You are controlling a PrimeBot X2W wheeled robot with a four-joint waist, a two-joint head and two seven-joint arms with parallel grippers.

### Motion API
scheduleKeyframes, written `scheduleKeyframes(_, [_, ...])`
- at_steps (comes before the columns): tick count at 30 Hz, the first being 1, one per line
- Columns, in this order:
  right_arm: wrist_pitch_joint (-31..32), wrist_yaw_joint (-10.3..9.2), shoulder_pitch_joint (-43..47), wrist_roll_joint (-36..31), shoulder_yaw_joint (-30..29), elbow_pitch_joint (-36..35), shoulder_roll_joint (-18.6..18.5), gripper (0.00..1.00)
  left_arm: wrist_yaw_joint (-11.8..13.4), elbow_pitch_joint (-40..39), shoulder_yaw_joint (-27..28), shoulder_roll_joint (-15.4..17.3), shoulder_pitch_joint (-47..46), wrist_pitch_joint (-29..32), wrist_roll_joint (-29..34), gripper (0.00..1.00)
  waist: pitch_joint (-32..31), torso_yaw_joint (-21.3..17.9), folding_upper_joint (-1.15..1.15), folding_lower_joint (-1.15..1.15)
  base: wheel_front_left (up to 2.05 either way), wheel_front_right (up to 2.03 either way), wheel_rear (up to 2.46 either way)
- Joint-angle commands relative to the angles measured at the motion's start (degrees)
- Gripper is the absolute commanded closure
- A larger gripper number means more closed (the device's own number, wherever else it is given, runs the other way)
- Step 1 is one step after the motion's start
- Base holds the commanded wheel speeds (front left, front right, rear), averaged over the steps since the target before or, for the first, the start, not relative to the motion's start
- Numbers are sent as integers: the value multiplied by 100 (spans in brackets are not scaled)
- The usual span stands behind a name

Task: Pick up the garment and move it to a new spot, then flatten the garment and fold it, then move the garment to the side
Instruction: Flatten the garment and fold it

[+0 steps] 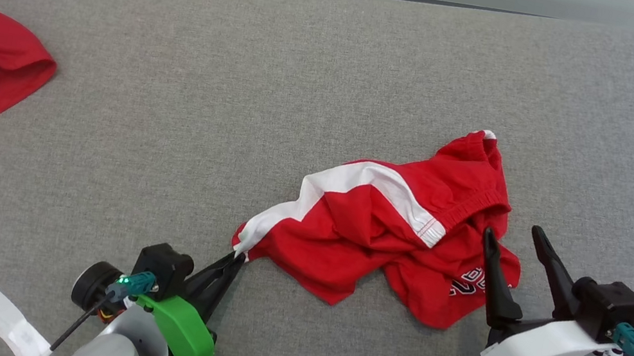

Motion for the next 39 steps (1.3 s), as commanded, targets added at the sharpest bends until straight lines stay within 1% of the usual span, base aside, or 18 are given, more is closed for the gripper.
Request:
scheduleKeyframes(1, [31,-2,-29,41,24,-2,-45,0,-30,12,5,35,-71,-30,-25,100,5,0,0,0,0,0,0])
scheduleKeyframes(12, [303,-1,117,385,897,-102,-247,0,-86,283,-133,-36,-178,-139,-39,100,11,80,0,0,0,0,0])
scheduleKeyframes(20, [195,-1,-255,519,1102,225,-235,0,-87,364,-220,-96,-281,-207,-34,100,79,190,0,0,0,0,0])
scheduleKeyframes(21, [183,-1,-309,549,1133,273,-241,1,-90,371,-227,-100,-298,-224,-34,100,87,208,0,0,0,0,0])
scheduleKeyframes(22, [177,-1,-365,576,1150,320,-249,27,-94,381,-237,-105,-313,-226,-34,100,96,222,0,0,0,0,0])
scheduleKeyframes(23, [199,-1,-416,609,1198,377,-275,59,-95,391,-244,-112,-324,-246,-35,100,106,236,0,0,0,0,0])
scheduleKeyframes(24, [201,-1,-466,624,1220,416,-291,100,-94,402,-247,-115,-329,-273,-33,100,113,250,0,0,0,0,0])
scheduleKeyframes(29, [125,-1,-592,748,1195,427,-369,100,-27,423,-209,-126,-354,-431,-7,100,111,306,0,0,0,0,0])
scheduleKeyframes(30, [99,-1,-594,781,1135,387,-404,100,27,400,-172,-129,-367,-490,-1,100,108,318,0,0,0,0,0])
scheduleKeyframes(33, [57,-1,-581,886,948,200,-498,100,84,230,-112,-145,-407,-599,18,100,96,327,0,0,0,0,0])
scheduleKeyframes(39, [239,-1,-771,1494,620,-371,-749,100,406,-506,130,34,-546,-772,221,100,58,229,0,0,0,0,0])
